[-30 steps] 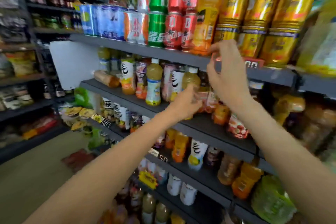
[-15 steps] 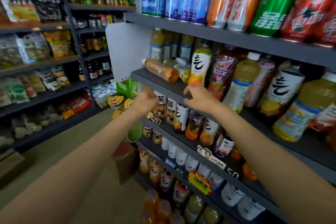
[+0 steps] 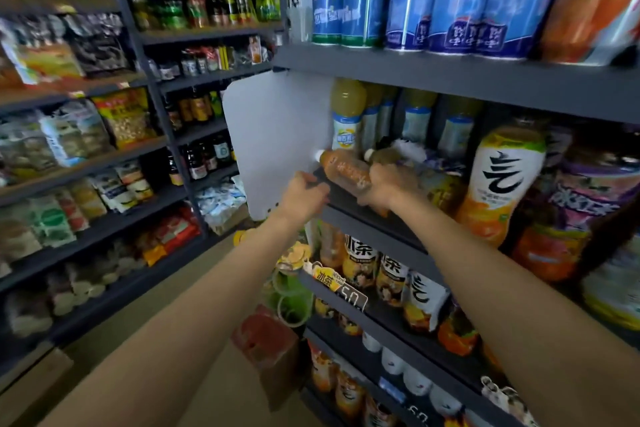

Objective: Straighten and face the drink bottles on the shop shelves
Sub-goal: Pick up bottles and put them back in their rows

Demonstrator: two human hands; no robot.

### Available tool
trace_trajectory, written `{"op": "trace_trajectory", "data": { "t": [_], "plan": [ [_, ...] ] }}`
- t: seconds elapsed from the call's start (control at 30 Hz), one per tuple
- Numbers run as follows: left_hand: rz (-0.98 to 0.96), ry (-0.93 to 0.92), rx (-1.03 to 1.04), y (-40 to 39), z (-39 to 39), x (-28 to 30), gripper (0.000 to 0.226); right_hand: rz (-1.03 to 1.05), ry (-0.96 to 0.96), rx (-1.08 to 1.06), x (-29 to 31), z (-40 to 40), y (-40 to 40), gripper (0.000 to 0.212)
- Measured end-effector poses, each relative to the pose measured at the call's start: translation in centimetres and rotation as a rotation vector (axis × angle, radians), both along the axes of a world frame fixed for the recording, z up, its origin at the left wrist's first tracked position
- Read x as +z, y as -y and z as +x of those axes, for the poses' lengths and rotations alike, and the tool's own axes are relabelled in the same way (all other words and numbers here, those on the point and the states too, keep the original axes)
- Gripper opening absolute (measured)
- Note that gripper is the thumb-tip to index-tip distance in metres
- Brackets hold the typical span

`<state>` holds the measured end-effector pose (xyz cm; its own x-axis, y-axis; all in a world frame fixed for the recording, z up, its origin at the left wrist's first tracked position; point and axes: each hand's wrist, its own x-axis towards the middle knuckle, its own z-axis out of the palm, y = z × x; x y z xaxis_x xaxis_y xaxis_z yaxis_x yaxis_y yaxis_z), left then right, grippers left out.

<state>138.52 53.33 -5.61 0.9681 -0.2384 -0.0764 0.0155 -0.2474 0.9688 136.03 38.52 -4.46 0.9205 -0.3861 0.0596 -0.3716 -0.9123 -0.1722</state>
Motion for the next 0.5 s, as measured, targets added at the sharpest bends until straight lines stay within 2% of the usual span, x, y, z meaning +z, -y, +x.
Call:
{"op": "trace_trajectory", "data": {
  "t": [0.1, 0.23, 0.37, 0.43, 0.5],
  "plan": [
    [-0.132, -0.148, -0.052, 2.3, 1.9, -0.1, 0.042, 0.150, 0.168, -0.059, -0.4, 0.0, -0.7, 0.068],
    [-0.245, -0.302, -0.193, 5.4, 2.9, -0.6, 0.052, 0.122, 0.379, -0.057, -1.6, -1.4, -1.6, 0.059],
    [-0.316, -0.243, -0.254, 6.2, 3.6, 0.1, 0.035, 0.269, 0.608, -0.052, -2.6, -2.3, -1.2, 0.060],
    [-0.312, -0.179, -0.306, 6.5, 3.7, 0.4, 0.024, 0.309, 0.654, -0.037, -2.8, -2.3, -1.1, 0.061],
    [-0.290, -0.111, -0.333, 6.4, 3.9, 0.6, 0.024, 0.330, 0.655, -0.030, -3.0, -2.0, -1.4, 0.062]
  ]
}}
